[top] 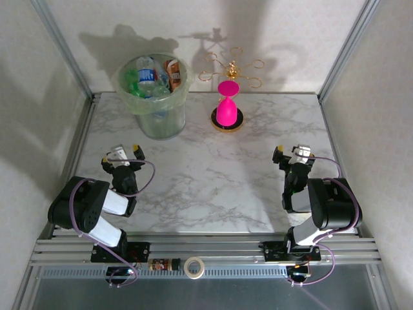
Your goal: Put the plastic bottles in the bin
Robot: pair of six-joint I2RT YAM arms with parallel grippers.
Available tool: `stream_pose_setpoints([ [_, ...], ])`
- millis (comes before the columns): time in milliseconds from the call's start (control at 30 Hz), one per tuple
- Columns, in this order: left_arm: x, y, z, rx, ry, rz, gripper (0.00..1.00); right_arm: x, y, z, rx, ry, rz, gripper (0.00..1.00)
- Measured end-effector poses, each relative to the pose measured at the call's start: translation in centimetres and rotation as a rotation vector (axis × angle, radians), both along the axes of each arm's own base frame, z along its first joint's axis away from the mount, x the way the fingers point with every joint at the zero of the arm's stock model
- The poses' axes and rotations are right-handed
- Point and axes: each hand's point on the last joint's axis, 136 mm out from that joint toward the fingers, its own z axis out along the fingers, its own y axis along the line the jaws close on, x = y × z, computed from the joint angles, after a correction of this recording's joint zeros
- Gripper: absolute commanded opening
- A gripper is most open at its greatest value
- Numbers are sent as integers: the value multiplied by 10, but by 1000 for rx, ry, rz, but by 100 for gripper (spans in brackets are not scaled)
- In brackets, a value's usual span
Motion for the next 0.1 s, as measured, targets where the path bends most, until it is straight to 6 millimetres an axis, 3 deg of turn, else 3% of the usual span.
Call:
stream_pose_setpoints([
  [100, 0, 0, 0, -1, 0, 0, 100, 0, -1, 0, -1, 0, -5, 99],
])
